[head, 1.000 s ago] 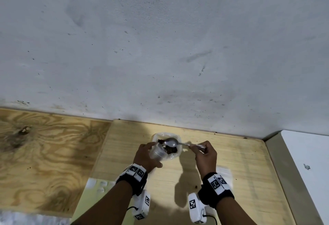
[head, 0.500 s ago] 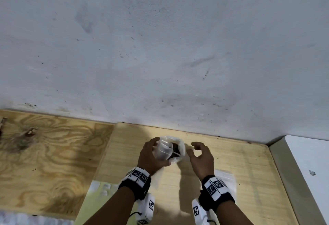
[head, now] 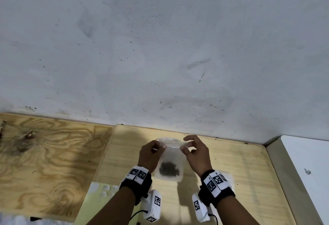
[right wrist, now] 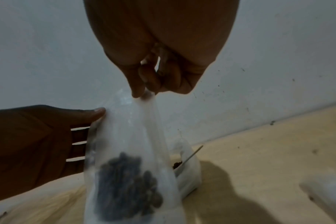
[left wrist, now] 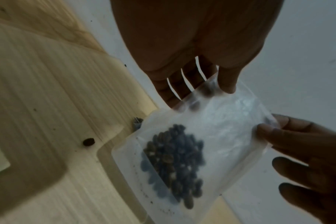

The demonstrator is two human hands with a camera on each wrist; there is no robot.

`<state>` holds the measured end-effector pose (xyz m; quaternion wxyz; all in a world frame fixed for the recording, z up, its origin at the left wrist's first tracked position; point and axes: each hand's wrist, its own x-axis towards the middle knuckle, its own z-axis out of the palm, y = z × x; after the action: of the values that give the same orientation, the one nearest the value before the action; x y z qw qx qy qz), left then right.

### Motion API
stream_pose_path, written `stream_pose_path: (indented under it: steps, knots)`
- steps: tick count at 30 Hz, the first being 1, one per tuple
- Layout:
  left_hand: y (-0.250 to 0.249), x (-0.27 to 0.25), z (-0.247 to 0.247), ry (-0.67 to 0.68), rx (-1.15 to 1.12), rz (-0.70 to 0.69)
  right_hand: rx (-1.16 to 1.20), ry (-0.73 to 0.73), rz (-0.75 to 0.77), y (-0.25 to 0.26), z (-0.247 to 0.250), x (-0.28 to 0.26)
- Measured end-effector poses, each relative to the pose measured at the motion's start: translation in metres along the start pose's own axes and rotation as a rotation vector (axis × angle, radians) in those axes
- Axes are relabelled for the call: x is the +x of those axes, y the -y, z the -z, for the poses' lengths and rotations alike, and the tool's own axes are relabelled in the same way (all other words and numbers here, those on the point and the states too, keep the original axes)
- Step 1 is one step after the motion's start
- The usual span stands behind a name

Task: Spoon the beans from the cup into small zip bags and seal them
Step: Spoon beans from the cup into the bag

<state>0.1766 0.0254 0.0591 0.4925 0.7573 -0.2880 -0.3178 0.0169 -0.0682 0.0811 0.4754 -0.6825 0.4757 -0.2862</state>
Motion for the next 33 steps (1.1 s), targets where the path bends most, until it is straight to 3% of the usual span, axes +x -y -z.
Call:
stream_pose_path:
  steps: [6, 15, 23, 27, 30, 33]
  knots:
    - [-0.005, -0.005, -0.005, 0.042, -0.079, 0.055, 0.172, 0.087, -0.109, -0.003, 0.0, -0.003]
    - [-0.009, -0.009, -0.007, 0.084, -0.057, 0.039, 0.156, 0.185, -0.161, -0.003, 0.003, 0.001]
    - [-0.004, -0.011, 0.002, 0.141, -0.23, 0.104, 0.284, 0.136, -0.282, 0.002, 0.021, -0.003]
    - [-0.01, -0.012, -0.002, 0.101, -0.256, 0.117, 0.308, 0.108, -0.31, 0.002, 0.018, -0.005]
    - [-0.012, -0.006, -0.005, 0.084, -0.29, 0.238, 0.285, 0.057, -0.247, 0.002, 0.014, -0.008]
    - [-0.007, -0.002, -0.002, 0.024, -0.336, 0.356, 0.232, 0.19, -0.192, -0.004, 0.011, -0.018]
